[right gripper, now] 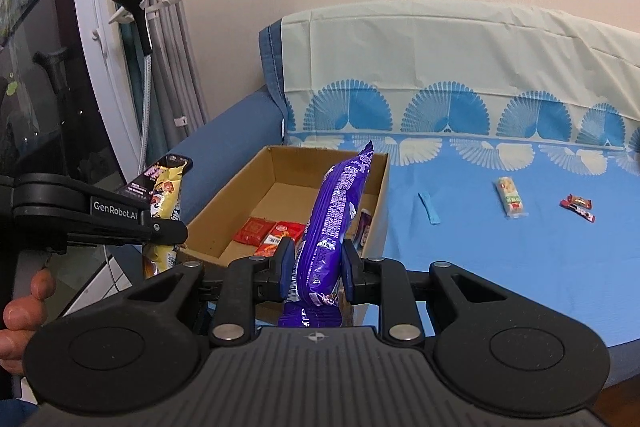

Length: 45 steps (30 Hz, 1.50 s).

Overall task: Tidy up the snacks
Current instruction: 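Carry both snacks over the box and open both tools to drop them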

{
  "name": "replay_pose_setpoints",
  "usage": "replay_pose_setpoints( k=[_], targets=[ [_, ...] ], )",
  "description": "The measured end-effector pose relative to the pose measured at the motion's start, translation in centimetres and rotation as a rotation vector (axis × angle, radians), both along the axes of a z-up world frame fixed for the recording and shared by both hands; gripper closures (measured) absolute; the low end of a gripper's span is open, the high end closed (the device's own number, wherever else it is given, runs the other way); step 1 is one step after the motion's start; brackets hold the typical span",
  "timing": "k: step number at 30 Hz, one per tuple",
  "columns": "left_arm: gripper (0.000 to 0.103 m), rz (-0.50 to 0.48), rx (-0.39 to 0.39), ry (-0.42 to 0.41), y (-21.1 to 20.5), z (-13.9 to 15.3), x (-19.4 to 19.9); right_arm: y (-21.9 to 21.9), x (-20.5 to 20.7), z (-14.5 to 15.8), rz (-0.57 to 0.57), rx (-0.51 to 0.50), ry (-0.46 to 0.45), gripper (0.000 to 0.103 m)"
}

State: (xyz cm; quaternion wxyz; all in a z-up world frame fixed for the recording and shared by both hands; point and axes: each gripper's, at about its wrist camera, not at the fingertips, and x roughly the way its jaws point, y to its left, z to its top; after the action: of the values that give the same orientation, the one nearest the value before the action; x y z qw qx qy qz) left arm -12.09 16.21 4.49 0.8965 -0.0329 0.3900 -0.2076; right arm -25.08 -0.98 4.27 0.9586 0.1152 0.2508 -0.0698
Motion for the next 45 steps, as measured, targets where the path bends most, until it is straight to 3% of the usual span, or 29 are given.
replay_pose_setpoints(
  k=[12,29,45],
  targets=[
    [0.091,-0.006,0.012,0.056,0.3,-1.6,4.0,0.7,4.1,-0.8,0.047,-0.064,0.062,0.077],
    [0.091,0.017,0.051,0.116,-2.2,-4.2,14.6,0.5,14.5,-3.5,0.089,-0.062,0.163,0.077],
    [0.091,0.022,0.167,0.201,-5.1,-10.6,22.8,-0.6,23.0,-9.4,0.112,-0.023,0.294,0.077]
  ],
)
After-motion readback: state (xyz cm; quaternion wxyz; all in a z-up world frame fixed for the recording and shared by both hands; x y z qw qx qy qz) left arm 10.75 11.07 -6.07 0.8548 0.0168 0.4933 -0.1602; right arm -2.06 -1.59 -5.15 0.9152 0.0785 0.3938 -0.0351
